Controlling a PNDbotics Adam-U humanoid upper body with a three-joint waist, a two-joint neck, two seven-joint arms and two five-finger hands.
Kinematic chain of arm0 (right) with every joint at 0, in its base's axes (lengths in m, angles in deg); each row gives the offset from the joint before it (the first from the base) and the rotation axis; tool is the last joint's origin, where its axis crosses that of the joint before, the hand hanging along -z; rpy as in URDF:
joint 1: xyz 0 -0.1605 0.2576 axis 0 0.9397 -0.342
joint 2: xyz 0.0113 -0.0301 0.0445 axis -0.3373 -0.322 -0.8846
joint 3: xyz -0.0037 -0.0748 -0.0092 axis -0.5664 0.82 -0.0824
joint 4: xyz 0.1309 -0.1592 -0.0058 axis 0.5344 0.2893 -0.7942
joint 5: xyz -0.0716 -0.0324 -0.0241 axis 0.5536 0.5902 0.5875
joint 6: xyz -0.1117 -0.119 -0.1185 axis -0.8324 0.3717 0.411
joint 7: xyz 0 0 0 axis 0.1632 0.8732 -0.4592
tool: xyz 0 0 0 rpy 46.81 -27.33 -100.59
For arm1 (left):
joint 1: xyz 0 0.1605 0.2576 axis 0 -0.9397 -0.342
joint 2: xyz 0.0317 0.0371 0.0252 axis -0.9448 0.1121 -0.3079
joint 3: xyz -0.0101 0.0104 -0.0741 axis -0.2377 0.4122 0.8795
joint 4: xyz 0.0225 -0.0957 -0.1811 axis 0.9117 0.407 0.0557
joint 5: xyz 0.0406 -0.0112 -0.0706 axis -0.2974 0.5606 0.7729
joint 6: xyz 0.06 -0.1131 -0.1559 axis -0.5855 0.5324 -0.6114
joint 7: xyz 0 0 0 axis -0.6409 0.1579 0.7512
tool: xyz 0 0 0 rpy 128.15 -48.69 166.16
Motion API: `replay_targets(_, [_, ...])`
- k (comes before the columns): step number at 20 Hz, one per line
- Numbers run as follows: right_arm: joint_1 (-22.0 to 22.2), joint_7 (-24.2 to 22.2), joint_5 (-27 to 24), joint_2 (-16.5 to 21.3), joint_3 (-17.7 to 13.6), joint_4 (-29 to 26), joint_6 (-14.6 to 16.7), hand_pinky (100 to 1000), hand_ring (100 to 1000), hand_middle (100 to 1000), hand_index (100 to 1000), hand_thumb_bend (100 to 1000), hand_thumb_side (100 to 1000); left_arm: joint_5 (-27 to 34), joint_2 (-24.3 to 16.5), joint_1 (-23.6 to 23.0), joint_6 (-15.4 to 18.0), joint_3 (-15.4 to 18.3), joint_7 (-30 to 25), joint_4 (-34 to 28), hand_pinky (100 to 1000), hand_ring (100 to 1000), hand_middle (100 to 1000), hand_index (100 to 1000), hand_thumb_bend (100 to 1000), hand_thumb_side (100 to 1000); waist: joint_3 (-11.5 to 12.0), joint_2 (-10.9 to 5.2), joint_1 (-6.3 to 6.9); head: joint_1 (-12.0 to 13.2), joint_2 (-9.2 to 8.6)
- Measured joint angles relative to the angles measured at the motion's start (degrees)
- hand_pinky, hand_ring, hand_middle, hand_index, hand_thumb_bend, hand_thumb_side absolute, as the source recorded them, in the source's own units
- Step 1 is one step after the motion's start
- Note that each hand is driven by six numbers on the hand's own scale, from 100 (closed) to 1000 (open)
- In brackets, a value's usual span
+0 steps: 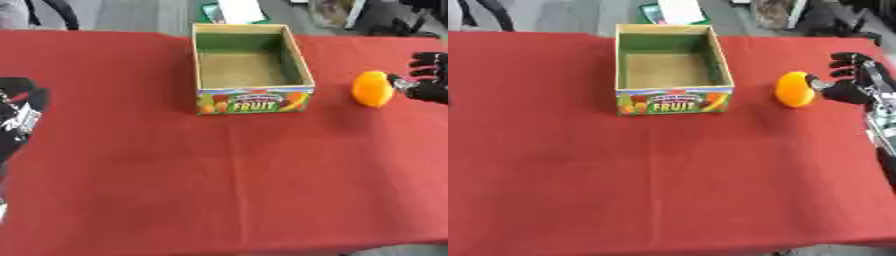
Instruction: Pick up objects on the table and place them in the box.
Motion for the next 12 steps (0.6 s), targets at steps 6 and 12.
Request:
replay_targets(6, [-2.3,-0.6,1.2,0.5,0.6,4.4,0.1,814,772,725,822,423,100,0.0,0.0,0.0,0.0,0.0,0.0,0.0,718,775,633,646,608,390,0.2,0.0,0.12,-0.2,0.0])
replay_targets(12, [-5.0,-1.4,2.5,0.8,1.4,8.9,0.7,815,773,727,826,426,100,0.0,0.0,0.1,0.0,0.0,-0.1,0.0,718,776,634,646,609,390,0.6,0.01,0.24,-0.5,0.0])
